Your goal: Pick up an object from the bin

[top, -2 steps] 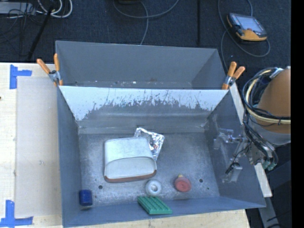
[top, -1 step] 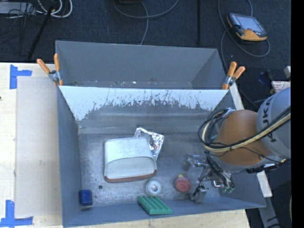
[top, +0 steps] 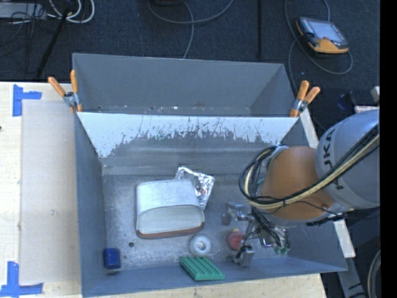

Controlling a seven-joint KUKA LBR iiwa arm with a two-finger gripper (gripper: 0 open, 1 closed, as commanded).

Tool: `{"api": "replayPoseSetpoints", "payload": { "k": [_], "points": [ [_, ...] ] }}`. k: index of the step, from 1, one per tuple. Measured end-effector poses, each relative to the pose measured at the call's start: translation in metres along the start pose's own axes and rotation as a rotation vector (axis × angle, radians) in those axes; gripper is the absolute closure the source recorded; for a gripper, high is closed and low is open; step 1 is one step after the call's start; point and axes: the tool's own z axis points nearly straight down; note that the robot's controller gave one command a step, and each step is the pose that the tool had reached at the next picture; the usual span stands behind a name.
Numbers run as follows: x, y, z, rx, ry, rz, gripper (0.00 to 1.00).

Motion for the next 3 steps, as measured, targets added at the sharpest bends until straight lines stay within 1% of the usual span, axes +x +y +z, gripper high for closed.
{"api": "replayPoseSetpoints", "payload": {
  "k": [1,2,3],
  "points": [
    [0.003,-0.001,0.002,0.0,0.012,-0.001,1.0],
    [-0.018,-0.043,-0.072,0.003,0.006,0.289,1.0],
    [-0.016,-0.042,-0.07,0.002,0.012,0.285,0.0]
  ]
}}
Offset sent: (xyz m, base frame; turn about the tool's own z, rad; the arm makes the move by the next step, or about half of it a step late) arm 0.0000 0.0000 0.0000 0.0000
